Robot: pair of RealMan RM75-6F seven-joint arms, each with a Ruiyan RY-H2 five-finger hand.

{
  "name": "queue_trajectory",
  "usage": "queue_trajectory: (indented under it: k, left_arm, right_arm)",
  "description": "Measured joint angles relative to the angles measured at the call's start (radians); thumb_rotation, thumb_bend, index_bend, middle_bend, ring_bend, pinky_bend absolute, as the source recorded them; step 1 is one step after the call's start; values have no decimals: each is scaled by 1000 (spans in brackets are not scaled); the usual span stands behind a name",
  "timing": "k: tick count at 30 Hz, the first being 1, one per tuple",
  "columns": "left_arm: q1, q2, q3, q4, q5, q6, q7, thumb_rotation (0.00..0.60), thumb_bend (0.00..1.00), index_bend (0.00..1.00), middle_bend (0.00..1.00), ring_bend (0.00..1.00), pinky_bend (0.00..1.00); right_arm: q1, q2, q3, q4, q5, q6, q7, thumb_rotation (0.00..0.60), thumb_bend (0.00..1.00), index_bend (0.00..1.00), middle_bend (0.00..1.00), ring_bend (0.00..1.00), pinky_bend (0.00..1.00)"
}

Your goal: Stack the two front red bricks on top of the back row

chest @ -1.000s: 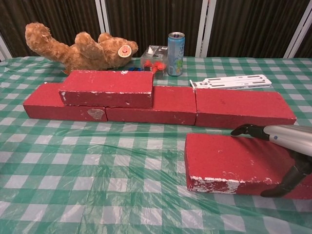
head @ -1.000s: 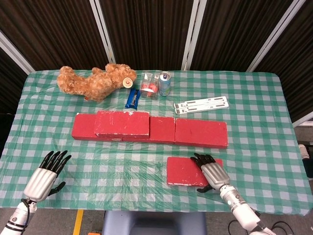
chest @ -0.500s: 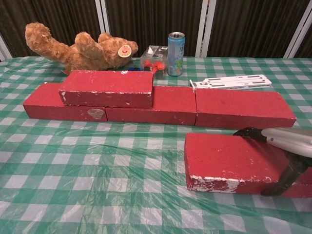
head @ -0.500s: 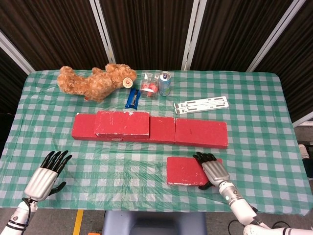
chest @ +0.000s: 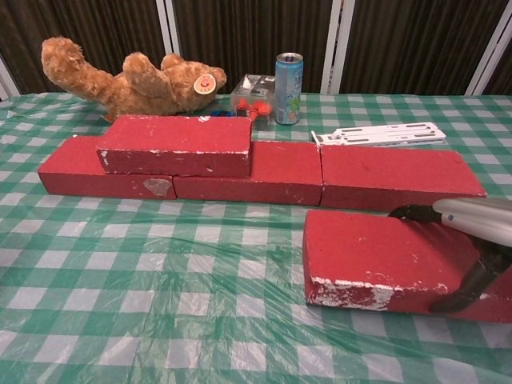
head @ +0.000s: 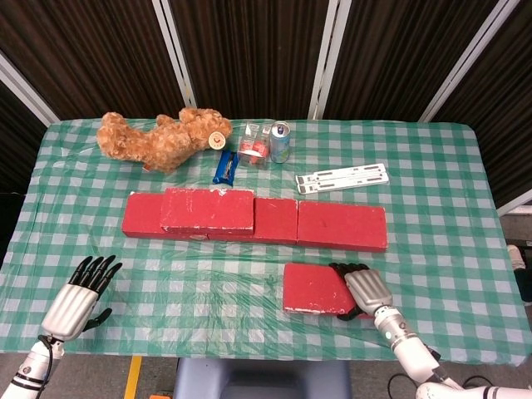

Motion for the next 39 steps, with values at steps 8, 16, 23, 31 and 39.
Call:
queue_trajectory:
  k: [8, 16, 23, 31, 39]
  left_arm:
    - [10, 1, -12, -7, 2, -1, 19, 600, 256, 0, 0, 0, 11]
    - [15, -12, -33, -4, -10, -14, 52, 600, 259, 0, 0, 0, 12]
    - [14, -25, -54, 7, -30, -33, 70, 600, 260, 0, 0, 0, 12]
    - [15, -32, -70, 15, -46, -47, 81, 600, 261, 0, 0, 0, 13]
    - [19, -32, -78, 18, -47, -42, 79, 600, 259, 0, 0, 0, 5]
  right_arm:
    - [20, 115, 32, -64, -88, 13, 53, 600, 156, 565, 407, 323, 399]
    - [165, 205, 167, -18, -68, -118, 117, 600, 158, 572, 418, 334, 400]
    - [277, 199, 227, 171, 38, -212, 152, 600, 160, 570, 424, 342, 400]
    - [372, 113, 239, 398, 114, -329, 214, 600, 166, 561, 424, 342, 400]
    - [431, 10, 198, 515, 163, -374, 223, 600, 167, 559, 425, 349, 417]
